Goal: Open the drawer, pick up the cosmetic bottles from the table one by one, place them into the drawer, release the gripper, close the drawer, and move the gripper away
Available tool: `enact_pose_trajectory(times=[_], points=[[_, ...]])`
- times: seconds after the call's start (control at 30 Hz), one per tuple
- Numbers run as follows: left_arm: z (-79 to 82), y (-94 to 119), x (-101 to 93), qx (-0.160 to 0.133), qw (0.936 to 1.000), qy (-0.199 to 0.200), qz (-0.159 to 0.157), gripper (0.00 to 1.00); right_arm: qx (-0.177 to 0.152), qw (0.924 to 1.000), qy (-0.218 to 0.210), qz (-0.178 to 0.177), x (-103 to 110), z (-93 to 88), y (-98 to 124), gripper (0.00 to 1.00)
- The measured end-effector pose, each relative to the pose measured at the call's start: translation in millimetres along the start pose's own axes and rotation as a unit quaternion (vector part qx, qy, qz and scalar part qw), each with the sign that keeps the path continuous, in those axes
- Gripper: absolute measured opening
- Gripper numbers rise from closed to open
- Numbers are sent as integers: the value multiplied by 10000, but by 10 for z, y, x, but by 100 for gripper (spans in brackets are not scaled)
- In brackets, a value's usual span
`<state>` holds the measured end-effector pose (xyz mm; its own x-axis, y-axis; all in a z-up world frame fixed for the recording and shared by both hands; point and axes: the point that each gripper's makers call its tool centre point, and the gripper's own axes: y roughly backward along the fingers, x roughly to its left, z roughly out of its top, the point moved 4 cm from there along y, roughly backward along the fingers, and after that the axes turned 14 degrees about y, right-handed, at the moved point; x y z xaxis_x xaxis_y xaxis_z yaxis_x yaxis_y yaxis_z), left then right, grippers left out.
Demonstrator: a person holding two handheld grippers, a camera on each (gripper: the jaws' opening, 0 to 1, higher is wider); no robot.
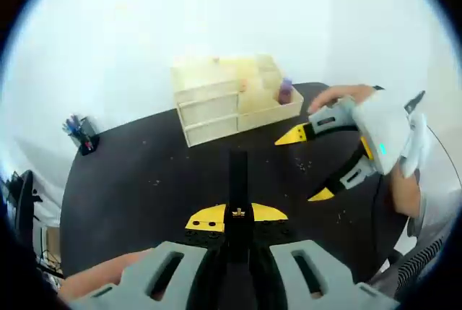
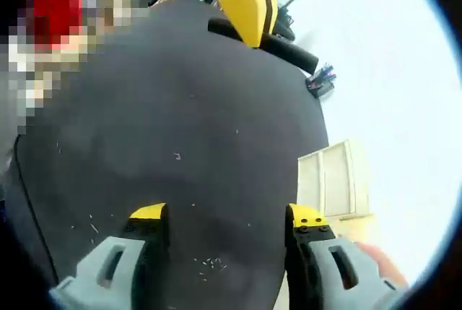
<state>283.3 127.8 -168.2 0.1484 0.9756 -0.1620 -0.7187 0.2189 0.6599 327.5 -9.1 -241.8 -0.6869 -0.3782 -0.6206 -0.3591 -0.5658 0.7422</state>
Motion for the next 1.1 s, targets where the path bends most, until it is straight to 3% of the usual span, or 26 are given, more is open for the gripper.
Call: enact_pose_trajectory(times=[0.17,0.43,0.5,0.67,0.83,0.97,1.1], points=[[264,-67,-10,-306,9989,351,0,6,109,9999,60,-57,3,-59,34,61],[572,-300,-10,-382,9983,416,144,6,259,9996,50,-116,-85,-200,4,59],[686,-357,10,-518,9976,429,151,6,439,9985,209,-234,-147,-275,-27,57],[954,-465,107,-647,9970,316,289,6,482,9988,-4,-114,-168,-370,-82,57],[1295,-582,166,-850,9950,473,225,6,610,9981,10,-115,-184,-443,-42,57],[1514,-751,127,-882,9939,642,177,6,646,9978,-37,-117,-179,-466,-28,57],[1645,-991,72,-672,9937,887,163,6,612,9981,-25,-50,-146,-430,11,57]])
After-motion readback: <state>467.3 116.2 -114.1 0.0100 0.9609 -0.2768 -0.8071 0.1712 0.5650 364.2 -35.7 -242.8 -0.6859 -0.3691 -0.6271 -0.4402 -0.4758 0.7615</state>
